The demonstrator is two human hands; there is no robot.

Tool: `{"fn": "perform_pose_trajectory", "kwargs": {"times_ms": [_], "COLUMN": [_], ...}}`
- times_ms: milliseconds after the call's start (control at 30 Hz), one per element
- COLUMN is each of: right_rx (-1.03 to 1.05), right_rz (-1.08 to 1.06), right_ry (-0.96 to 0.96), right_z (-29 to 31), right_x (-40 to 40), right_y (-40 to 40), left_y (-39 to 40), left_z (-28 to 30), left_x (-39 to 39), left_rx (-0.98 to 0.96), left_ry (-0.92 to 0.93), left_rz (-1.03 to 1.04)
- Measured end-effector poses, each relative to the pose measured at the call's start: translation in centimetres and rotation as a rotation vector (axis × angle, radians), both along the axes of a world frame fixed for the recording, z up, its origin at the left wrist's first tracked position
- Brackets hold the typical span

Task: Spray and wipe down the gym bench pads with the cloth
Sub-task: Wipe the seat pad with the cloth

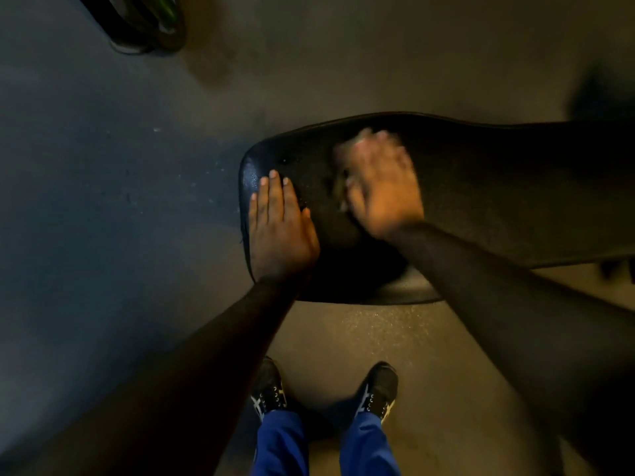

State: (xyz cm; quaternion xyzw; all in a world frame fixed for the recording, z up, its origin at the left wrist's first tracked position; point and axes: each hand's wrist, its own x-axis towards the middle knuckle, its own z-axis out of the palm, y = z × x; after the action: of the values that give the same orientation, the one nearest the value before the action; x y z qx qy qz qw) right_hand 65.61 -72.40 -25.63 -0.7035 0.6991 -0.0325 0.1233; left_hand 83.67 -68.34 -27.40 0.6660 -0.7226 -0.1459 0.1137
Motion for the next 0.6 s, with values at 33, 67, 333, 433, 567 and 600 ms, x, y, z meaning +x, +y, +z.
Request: {"fn": "perform_pose_trajectory", "kwargs": {"times_ms": [33, 67, 333, 433, 567, 600], "right_rx": [0.019, 0.057, 0.03, 0.029, 0.065, 0.085], "right_rz": [-0.215, -0.347, -0.106, 0.148, 0.056, -0.082], "right_ry": [-0.007, -0.016, 0.011, -0.02, -0.002, 0.006], "right_z": [-0.1, -0.2, 0.0, -0.4, 0.4, 0.3], "right_x": [0.4, 1.8, 3.2, 5.0, 1.9, 2.5], "right_y": [-1.6, -2.8, -7.0, -5.8, -8.3, -8.4], "left_y": [-0.1, -0.1, 0.7, 0.7, 0.4, 0.4], "left_z": [-0.2, -0.3, -0.1, -0.1, -0.2, -0.2], "left_x": [0.0, 0.1, 0.4, 0.1, 0.2, 0.3], "left_rx": [-0.008, -0.013, -0.064, -0.069, -0.044, -0.03], "left_ry": [-0.009, -0.007, 0.188, 0.191, 0.166, 0.159], "left_rz": [0.006, 0.013, 0.121, 0.168, 0.16, 0.157]}}
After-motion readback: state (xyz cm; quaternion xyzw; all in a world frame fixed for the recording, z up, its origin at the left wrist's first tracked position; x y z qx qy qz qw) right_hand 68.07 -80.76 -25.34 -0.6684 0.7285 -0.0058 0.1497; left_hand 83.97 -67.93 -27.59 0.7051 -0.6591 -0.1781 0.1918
